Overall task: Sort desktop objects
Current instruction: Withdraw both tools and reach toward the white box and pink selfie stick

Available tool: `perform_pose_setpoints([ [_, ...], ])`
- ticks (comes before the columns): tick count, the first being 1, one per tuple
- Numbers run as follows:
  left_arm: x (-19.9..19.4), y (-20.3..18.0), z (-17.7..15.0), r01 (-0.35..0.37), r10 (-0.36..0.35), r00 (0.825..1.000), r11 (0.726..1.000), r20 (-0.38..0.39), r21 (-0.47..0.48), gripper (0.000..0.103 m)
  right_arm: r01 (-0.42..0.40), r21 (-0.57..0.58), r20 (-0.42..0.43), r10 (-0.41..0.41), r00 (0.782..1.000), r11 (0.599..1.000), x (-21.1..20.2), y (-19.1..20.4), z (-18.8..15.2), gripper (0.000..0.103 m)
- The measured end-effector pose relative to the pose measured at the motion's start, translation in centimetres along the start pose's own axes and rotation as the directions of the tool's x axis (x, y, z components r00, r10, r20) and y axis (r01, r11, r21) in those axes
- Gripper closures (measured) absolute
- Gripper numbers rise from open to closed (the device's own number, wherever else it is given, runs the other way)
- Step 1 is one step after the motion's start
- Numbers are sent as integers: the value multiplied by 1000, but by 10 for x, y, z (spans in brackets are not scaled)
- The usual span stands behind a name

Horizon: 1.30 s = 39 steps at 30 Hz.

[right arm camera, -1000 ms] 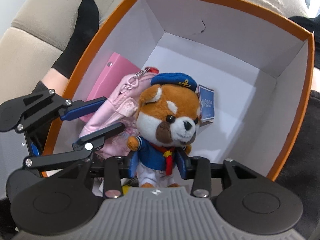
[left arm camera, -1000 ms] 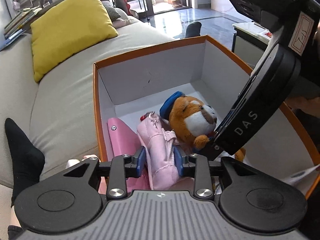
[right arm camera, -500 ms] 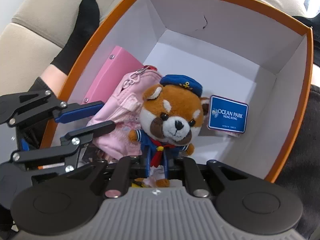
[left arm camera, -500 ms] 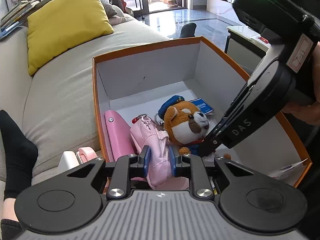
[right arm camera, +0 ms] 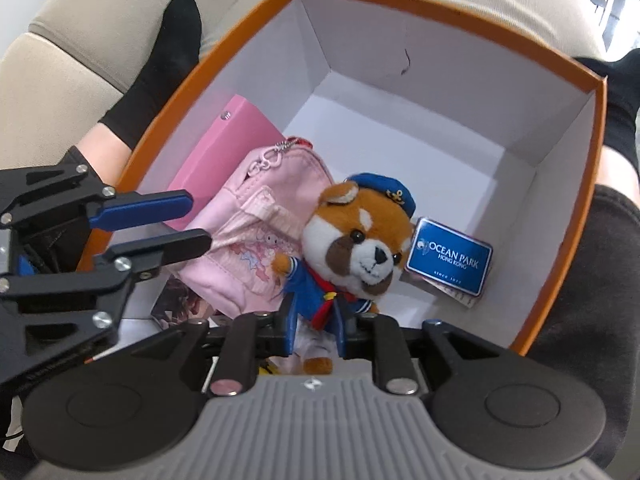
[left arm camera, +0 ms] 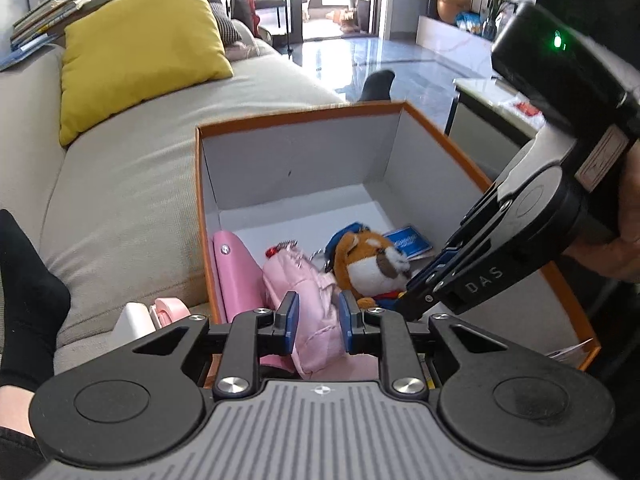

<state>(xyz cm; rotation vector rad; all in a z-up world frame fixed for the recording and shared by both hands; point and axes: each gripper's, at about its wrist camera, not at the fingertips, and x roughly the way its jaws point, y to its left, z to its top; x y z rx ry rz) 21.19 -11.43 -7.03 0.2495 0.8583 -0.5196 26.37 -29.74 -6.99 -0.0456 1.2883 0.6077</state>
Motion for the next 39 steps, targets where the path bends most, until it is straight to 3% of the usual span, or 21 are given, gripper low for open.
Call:
perform_pose_setpoints([
  [6,-43,9,-2,17,-14,995,999,95,-38,79,18,-21,54,-17,998,1000,-21,10,-4,82],
  [10,-75,27,-6,-25,37,991,996,126,-90,80,21,-77,126,-11,992,997,-41,30,-8,82],
  [15,-103,56,-13,-79,105,985,980,137,-181,80,-24,-152,225,59,973,988,-62,64,-5,81],
  [19,-110,74,-24,-108,139,984,964,114,-242,76,-39,-187,248,85,965,982,-69,91,5,80],
  [24,-97,88,-41,-102,129,989,952,77,-287,66,12,-271,239,55,970,963,-58,126,22,80],
  [26,-87,91,-46,-114,133,990,953,48,-280,62,27,-291,231,43,972,956,-51,135,29,75],
  [28,-76,93,-51,-126,137,990,953,23,-275,52,26,-298,217,42,975,954,-46,140,35,74],
  [39,-17,104,-62,-117,85,990,935,-109,-335,45,63,-358,174,1,985,931,-6,154,61,68],
])
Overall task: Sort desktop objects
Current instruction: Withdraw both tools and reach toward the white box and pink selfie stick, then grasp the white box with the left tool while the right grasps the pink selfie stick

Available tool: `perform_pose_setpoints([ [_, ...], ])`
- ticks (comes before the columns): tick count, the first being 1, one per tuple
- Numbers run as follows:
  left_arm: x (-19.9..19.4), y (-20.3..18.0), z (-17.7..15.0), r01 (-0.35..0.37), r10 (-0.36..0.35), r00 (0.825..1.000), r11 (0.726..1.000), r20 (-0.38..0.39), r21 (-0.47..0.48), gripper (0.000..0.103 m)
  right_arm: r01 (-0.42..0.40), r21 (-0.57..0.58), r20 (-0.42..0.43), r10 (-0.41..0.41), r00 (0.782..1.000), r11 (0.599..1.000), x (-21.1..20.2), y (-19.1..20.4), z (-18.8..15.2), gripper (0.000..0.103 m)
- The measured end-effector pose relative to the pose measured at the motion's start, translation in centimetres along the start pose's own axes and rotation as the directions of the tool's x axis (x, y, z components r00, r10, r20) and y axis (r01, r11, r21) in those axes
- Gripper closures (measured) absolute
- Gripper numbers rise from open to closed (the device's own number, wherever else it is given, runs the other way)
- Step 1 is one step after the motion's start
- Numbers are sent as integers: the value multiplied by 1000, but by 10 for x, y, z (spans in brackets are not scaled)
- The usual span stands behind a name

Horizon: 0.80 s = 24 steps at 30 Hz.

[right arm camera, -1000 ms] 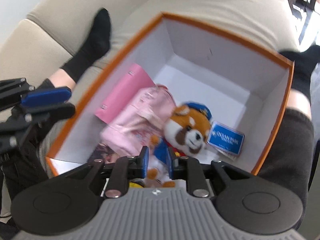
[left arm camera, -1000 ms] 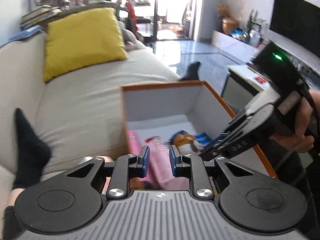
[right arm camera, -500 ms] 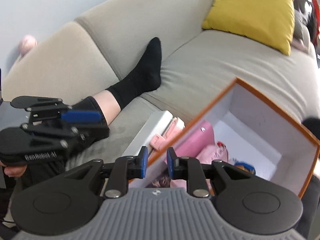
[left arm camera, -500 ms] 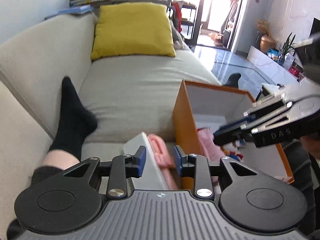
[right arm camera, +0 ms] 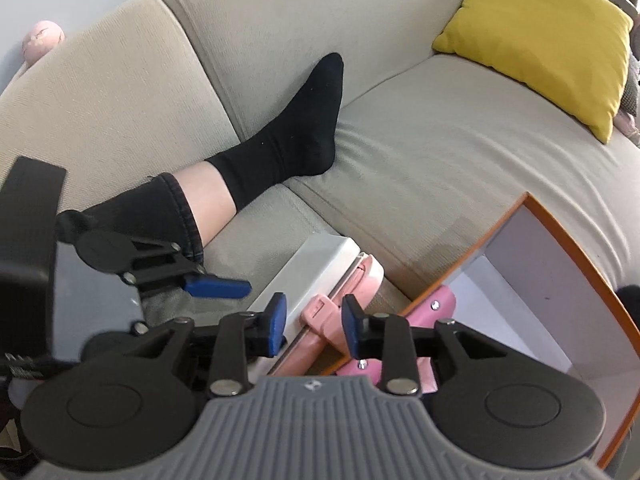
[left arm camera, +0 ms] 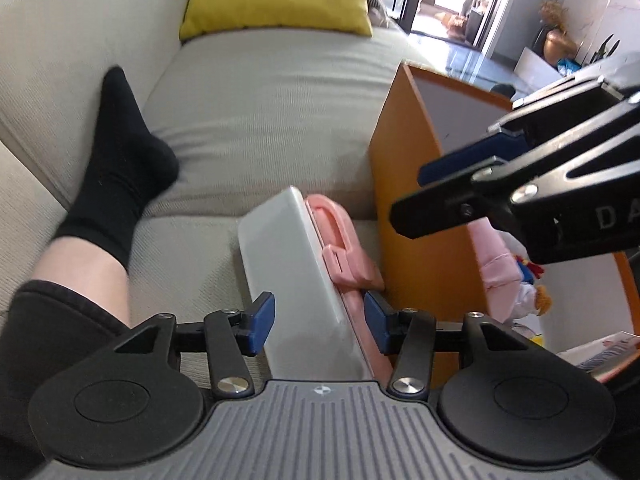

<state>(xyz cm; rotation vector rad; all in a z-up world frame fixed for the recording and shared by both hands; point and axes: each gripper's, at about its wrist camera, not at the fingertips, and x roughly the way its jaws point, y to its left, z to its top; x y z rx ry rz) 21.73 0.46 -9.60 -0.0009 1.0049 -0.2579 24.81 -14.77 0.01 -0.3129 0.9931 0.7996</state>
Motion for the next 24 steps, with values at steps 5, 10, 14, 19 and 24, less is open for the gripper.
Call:
perform_pose_setpoints([
  [5,22,-1,-4,-34,31,999,998,-39,-54,45,-10,3,-8,10,1000,1000,17,-6,4,67],
  [10,25,-4,-12,-70,69,997,995,-20,-65,40,-1,-14,-27,1,1000,1000,31,-7,3,66],
  [14,15,5,-8,-22,21,1000,996,-14,-81,54,-4,-22,-33,3,999,1000,34,-5,4,66],
  [19,0,22,-9,1,-1,1000,995,1,-102,69,2,-52,-47,-5,999,999,39,1,6,69],
  [24,-10,40,-13,-25,25,1000,991,2,-133,69,-5,-87,-68,-1,998,996,47,9,9,85],
])
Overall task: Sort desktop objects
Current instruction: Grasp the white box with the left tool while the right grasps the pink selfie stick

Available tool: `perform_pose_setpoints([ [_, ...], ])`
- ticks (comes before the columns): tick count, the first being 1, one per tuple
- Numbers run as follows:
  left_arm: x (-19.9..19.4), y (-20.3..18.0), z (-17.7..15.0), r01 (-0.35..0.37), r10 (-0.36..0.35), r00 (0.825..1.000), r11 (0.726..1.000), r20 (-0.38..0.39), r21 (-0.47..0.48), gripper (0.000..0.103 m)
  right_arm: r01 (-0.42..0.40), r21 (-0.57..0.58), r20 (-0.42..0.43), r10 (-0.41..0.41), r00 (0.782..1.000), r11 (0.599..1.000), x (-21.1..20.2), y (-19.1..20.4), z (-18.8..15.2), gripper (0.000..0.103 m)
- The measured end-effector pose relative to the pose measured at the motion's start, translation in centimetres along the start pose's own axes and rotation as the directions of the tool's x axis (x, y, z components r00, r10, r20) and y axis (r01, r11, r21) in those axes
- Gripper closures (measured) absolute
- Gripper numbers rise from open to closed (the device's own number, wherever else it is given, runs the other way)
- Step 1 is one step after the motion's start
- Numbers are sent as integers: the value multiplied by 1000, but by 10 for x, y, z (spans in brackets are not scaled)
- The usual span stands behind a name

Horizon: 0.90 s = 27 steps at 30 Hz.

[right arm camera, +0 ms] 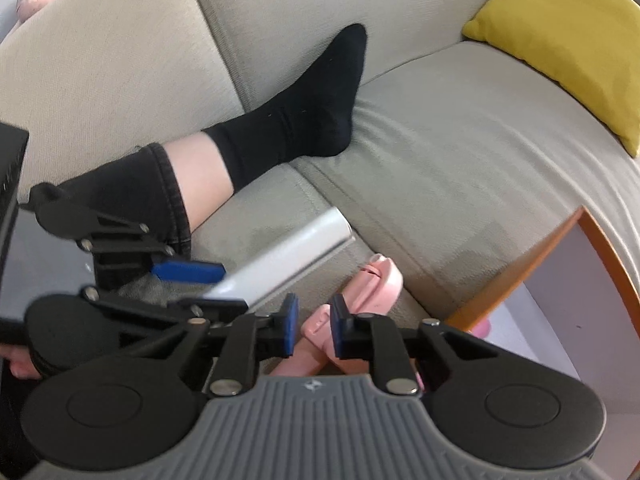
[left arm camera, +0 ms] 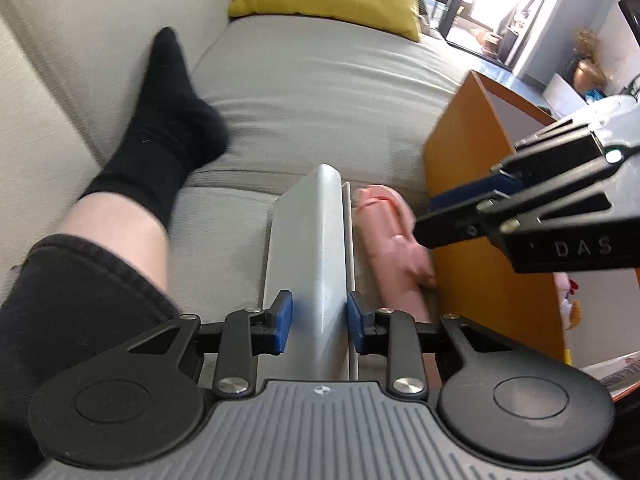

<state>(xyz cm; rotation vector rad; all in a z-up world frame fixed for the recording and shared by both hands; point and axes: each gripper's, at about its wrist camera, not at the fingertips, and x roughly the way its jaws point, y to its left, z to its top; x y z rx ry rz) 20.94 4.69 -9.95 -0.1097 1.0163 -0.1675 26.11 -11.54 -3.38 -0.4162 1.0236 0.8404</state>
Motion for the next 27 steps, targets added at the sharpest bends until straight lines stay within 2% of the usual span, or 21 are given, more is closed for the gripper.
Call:
perform_pose_setpoints([
  [9,-6,46,1,111,-112,994,982,3,-153,72,-15,-28,-87,13,996,999,34,19,15,91],
  [13,-9,53,-1,114,-116,993,984,-6,-139,72,-23,-48,-116,18,993,999,52,33,21,95],
  [16,-10,62,-2,139,-143,990,978,-15,-154,72,-50,-32,-99,47,994,998,58,37,26,96],
  [19,-14,67,-5,133,-137,990,982,-21,-134,71,-71,-16,-93,70,993,997,62,40,31,97],
  [21,-18,64,-7,107,-110,994,990,-25,-97,64,-90,-1,-93,89,992,996,64,40,34,97],
  [22,-20,63,-7,97,-99,995,992,-24,-78,52,-95,3,-91,95,991,995,64,41,35,97],
  [23,-23,61,-8,91,-93,996,994,-18,-61,47,-101,6,-87,101,991,995,65,43,36,97],
  [25,-25,57,-7,86,-87,996,996,-8,-38,40,-117,18,-79,118,990,993,65,44,40,97],
  [27,-24,54,-5,56,-57,998,998,-8,-14,39,-147,29,-68,148,987,989,64,46,44,97],
])
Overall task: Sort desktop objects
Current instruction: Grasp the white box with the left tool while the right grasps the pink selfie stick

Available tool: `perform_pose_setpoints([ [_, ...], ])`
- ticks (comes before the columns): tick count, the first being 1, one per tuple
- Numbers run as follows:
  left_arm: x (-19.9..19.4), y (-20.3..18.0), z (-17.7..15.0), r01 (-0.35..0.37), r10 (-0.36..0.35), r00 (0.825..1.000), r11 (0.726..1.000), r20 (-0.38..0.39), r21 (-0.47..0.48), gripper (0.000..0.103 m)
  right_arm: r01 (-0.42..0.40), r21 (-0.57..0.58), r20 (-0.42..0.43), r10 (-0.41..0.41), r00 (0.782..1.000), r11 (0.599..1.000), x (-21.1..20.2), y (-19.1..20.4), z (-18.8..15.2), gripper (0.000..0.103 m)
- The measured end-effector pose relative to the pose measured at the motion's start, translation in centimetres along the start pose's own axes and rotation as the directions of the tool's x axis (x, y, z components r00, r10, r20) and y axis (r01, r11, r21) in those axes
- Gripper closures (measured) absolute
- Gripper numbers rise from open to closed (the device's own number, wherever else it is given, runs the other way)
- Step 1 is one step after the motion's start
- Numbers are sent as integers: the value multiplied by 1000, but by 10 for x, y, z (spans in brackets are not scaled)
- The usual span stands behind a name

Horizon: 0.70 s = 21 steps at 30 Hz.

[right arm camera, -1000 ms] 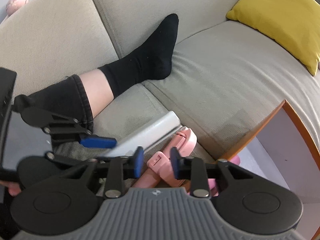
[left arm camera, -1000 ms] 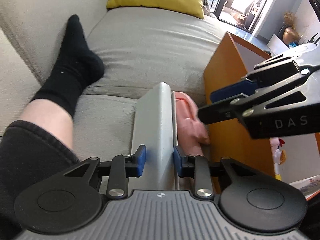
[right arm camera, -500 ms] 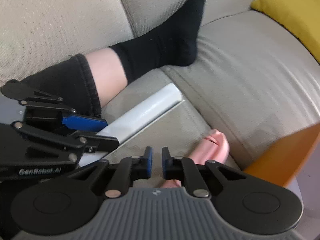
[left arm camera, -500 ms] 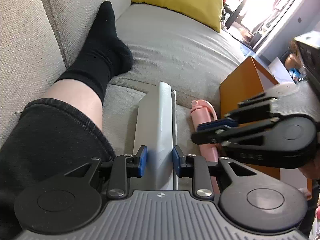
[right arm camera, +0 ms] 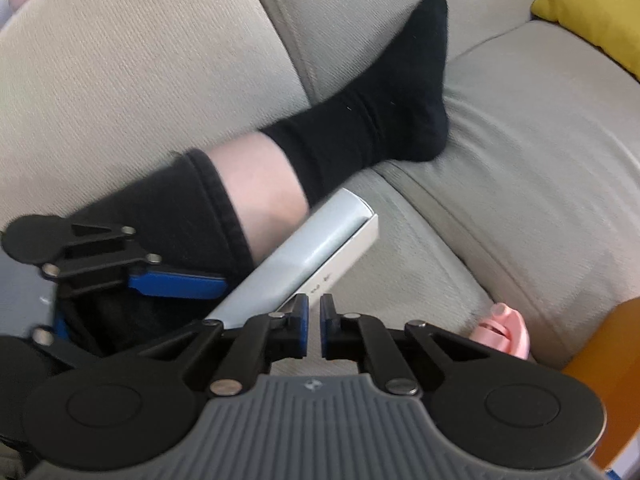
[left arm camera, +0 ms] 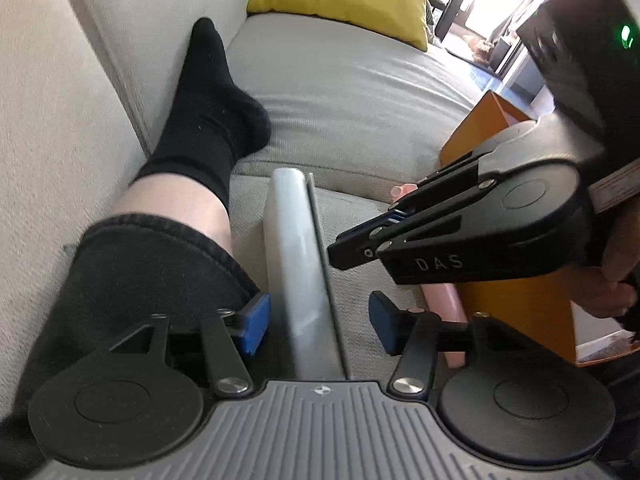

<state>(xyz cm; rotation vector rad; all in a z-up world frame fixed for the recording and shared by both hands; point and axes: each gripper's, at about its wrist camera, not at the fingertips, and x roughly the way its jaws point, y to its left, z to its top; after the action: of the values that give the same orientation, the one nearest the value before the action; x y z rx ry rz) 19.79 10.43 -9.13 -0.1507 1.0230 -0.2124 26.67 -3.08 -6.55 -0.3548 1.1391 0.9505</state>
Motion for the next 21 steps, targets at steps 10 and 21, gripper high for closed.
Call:
perform_pose_setpoints([
  [10,28,2,13,-85,84,996,996,-25,-28,68,18,8,7,-18,1000,1000,-13,-3,6,93],
  [21,26,2,5,-77,77,997,997,8,-26,69,238,-216,-193,-280,940,947,-18,-16,-15,59],
])
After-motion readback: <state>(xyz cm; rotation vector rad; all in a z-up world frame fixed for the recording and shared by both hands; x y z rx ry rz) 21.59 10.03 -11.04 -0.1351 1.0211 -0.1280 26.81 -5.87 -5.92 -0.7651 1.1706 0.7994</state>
